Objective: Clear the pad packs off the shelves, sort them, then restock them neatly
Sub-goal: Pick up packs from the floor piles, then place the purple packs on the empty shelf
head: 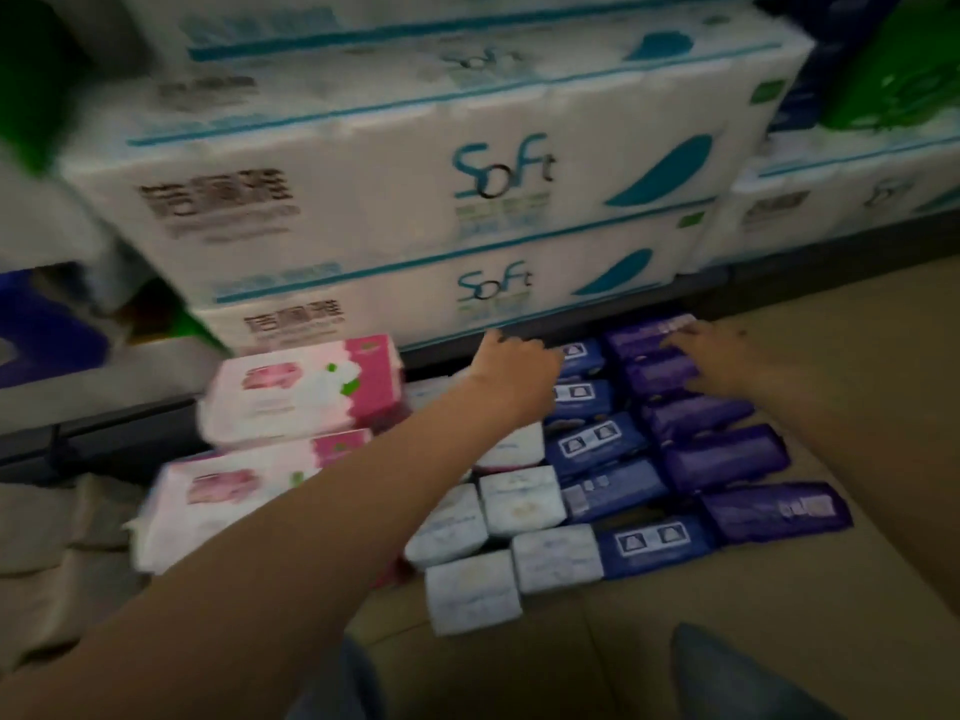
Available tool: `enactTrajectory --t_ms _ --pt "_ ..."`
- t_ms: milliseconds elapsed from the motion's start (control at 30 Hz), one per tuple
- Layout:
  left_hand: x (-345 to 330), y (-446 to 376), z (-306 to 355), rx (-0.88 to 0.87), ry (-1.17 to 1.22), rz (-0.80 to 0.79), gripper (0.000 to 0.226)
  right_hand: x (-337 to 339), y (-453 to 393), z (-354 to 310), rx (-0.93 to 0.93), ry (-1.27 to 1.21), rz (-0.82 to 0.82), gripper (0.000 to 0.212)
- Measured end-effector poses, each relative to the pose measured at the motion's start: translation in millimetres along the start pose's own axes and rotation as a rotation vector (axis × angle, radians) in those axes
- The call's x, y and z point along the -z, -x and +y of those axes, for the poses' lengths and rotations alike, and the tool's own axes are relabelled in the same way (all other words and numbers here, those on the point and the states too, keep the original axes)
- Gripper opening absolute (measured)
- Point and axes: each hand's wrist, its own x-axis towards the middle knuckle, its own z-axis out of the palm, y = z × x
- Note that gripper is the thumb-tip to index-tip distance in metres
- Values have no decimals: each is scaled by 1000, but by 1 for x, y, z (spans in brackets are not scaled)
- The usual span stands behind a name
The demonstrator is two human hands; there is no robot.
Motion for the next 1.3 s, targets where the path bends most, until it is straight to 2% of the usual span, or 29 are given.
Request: enactTrajectory --t_ms 200,300,400,533,633,700,767,867,1033,1167,1300 --pt "-58 -104 55 48 114 -32 39 -47 -66 91 92 -18 112 61" --pt "-77 -153 75 45 195 29 38 -65 -90 107 212 -60 12 61" --pt "-85 -200 93 9 224 62 41 -85 -101 119 249 -150 -76 69" --pt "-95 -241 103 128 147 -46 45 -92 -117 135 301 -208 -57 73" --pt "-106 -250 106 222 54 -94 50 -91 -123 141 335 -148 -34 66" --pt "-105 -251 111 226 -6 -92 54 -95 -121 143 345 -99 -42 72" --pt "-100 -253 113 245 29 -98 63 -101 -116 143 343 -48 -12 73" --pt "-93 -251 114 339 122 -77 81 -98 -106 136 313 60 95 58" --pt "-93 -244 123 450 88 -146 70 -75 -81 136 359 160 169 47" --pt "-104 -229 123 410 148 -56 73 -44 -50 139 395 254 255 47" --pt "-105 -212 124 353 152 57 63 -15 -22 166 227 247 233 45"
